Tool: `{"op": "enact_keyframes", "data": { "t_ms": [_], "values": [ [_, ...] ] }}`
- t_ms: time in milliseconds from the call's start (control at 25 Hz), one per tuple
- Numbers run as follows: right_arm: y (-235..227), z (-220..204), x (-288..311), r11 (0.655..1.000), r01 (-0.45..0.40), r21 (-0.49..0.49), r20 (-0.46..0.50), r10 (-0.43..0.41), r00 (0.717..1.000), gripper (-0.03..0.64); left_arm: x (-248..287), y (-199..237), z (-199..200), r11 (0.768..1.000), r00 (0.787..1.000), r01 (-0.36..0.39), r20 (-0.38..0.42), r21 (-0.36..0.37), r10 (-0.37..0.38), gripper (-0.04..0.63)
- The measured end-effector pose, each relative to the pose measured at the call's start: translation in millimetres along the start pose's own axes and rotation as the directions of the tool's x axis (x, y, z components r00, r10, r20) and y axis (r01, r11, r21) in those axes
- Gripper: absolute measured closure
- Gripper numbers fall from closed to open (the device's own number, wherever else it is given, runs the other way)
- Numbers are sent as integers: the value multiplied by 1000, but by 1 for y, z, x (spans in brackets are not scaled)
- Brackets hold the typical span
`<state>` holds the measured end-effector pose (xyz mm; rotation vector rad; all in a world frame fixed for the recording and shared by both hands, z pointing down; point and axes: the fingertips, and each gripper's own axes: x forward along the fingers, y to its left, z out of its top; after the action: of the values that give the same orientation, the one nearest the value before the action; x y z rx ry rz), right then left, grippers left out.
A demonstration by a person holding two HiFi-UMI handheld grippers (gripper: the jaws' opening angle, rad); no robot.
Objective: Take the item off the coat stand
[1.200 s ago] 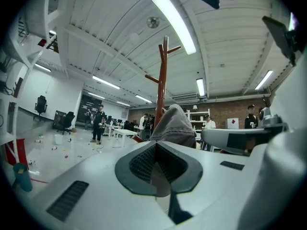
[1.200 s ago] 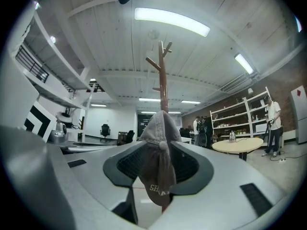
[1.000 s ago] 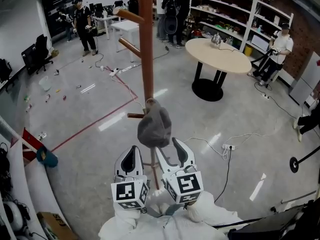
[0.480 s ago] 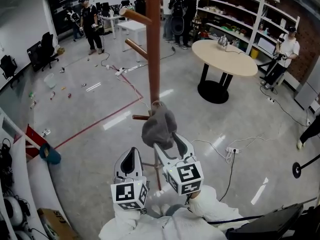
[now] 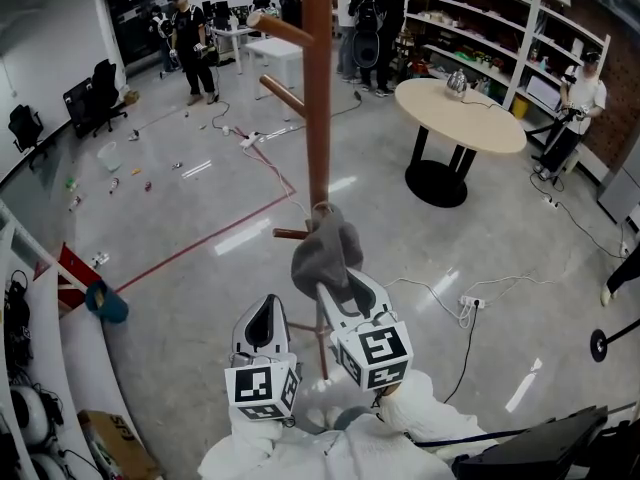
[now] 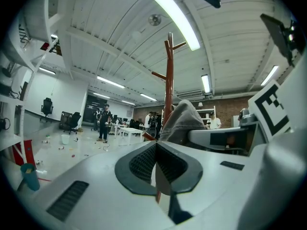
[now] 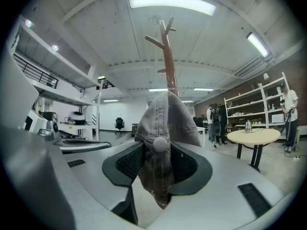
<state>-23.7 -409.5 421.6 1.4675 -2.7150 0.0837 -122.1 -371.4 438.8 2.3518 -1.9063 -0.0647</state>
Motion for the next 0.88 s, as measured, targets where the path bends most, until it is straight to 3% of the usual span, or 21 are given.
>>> {"op": "enact_keyframes", "data": {
  "t_ms": [320,880],
  "values": [
    [0,4,-3,1000,0,12,18,0,1000,516,1,-2,-3,1000,1000,11,-2,3,-11,603],
    [1,15,-15,1000,14,13,72,-15,997,551,-5,-2,-3,1000,1000,4,6,3,-4,603]
  ]
}}
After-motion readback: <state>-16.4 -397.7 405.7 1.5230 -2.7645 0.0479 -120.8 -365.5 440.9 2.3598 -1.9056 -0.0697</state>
